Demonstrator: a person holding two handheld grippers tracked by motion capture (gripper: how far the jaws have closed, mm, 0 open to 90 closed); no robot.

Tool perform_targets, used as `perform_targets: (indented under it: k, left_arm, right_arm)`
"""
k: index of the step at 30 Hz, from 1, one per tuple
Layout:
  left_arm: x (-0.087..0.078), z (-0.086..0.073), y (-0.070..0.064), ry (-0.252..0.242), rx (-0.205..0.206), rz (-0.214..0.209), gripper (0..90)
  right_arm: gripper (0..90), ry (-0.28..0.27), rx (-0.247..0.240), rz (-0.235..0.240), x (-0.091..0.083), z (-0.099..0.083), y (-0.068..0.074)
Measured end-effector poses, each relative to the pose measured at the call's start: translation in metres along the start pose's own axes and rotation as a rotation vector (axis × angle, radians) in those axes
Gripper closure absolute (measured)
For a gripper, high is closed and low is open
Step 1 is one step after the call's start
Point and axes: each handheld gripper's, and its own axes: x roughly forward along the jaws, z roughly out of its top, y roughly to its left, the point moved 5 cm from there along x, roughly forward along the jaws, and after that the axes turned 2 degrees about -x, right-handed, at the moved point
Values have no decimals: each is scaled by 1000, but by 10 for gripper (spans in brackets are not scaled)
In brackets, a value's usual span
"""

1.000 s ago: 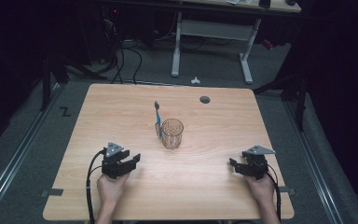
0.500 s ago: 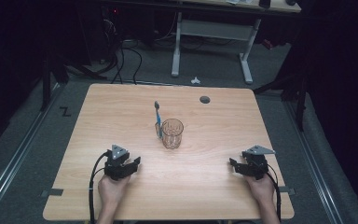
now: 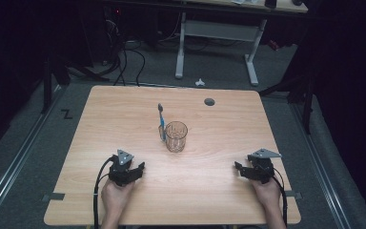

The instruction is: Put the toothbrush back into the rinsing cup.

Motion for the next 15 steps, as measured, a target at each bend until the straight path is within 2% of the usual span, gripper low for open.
perform_targets:
  k: [3, 15]
  left_arm:
    - [1, 0, -4, 11, 26, 21, 396]
    - [1, 0, -3, 10, 17, 25, 368]
  right_arm:
    - [334, 0, 0, 0, 0, 0, 0]
    - [334, 0, 2, 0, 0, 0, 0]
